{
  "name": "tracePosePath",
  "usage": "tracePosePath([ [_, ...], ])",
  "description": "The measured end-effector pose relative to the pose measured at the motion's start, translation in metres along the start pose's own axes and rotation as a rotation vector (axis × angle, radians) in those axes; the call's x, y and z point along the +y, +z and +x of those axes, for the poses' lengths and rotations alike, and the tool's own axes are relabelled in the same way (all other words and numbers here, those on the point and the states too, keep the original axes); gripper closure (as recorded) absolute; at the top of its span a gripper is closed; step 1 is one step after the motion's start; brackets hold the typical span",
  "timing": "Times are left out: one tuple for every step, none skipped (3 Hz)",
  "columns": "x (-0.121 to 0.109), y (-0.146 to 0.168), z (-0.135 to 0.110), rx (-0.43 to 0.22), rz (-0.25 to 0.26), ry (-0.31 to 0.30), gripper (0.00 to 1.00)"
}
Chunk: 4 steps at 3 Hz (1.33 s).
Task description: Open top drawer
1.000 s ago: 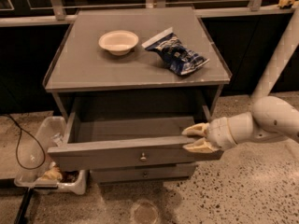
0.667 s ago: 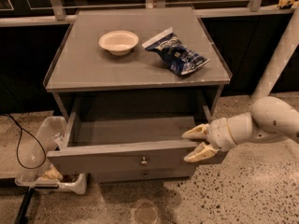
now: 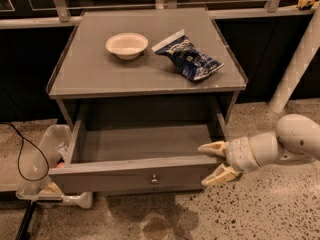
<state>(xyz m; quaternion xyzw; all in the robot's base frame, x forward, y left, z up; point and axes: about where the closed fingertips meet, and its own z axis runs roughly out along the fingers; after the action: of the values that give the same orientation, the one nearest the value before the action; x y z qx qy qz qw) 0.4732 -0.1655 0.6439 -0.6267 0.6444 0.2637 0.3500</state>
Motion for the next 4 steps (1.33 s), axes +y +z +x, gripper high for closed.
tracePosePath([
  [0.007, -0.001, 0.002, -0.001, 0.0, 0.0, 0.61],
  [0.011, -0.003, 0.002, -0.002, 0.002, 0.0, 0.85],
  [0.015, -0.004, 0.002, -0.004, 0.004, 0.002, 1.0],
  [0.02, -0.007, -0.013, -0.022, 0.042, -0.025, 0.87],
])
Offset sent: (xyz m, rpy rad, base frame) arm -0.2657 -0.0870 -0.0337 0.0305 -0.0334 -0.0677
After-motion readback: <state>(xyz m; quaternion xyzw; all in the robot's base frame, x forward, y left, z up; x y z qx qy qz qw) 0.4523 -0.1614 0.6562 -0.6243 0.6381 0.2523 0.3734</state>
